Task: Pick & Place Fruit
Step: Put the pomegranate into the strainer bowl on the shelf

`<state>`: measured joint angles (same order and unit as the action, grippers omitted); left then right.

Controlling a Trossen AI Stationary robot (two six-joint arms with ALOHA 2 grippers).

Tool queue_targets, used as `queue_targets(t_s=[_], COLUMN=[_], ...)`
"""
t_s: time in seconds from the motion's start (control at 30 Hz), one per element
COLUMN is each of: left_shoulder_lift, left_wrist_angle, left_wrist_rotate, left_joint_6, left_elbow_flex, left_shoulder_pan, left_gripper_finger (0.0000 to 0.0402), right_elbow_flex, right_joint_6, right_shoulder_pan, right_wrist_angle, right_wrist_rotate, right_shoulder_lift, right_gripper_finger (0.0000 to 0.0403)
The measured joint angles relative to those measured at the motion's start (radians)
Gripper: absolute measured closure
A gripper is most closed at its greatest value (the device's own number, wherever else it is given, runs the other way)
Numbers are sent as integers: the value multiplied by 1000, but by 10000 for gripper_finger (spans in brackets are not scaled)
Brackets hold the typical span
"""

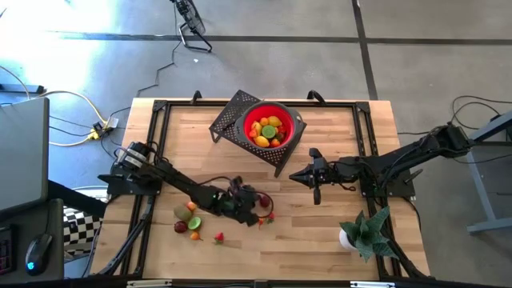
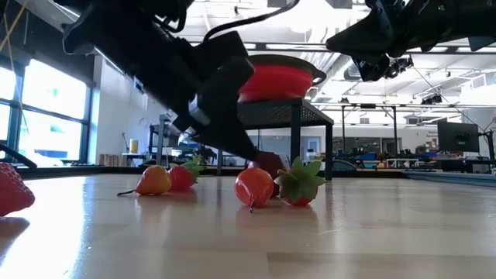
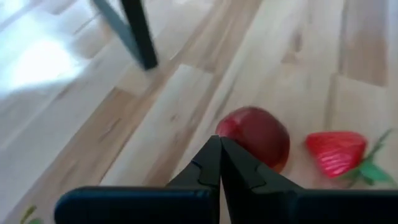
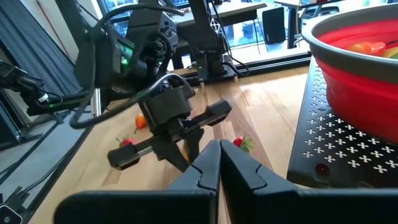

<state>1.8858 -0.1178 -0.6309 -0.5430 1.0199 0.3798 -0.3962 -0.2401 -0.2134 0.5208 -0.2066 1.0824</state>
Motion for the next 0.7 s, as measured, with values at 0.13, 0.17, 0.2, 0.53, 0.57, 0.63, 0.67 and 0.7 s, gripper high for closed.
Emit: queue_targets(t_s=[0.13,0.17,0.2,0.53,0.57,0.63,0.67,0.7], left_shoulder_lift=[0,0,0,-48,-64,-95,-114,-133], left_wrist_angle=[-21,-19,-13,1,8,16,24,33], left_wrist_rotate=[24,17,10,-9,-8,-1,10,24], left_joint_6=[17,17,19,91,111,159,187,212], left_elbow_flex=[0,0,0,0,0,0,0,0], left_shoulder_pan=[0,0,0,0,0,0,0,0], left_gripper_finger=[401,401,401,401,401,401,401,401], right_elbow_flex=[0,0,0,0,0,0,0,0], right_joint_6=[0,0,0,0,0,0,0,0], right_shoulder_pan=[0,0,0,0,0,0,0,0], right_wrist_angle=[-1,-1,-2,-31,-32,-32,-32,-32], right_wrist_rotate=[0,0,0,0,0,0,0,0], right_shoulder_lift=[0,0,0,0,0,0,0,0], right_gripper_finger=[399,399,399,399,399,399,399,399])
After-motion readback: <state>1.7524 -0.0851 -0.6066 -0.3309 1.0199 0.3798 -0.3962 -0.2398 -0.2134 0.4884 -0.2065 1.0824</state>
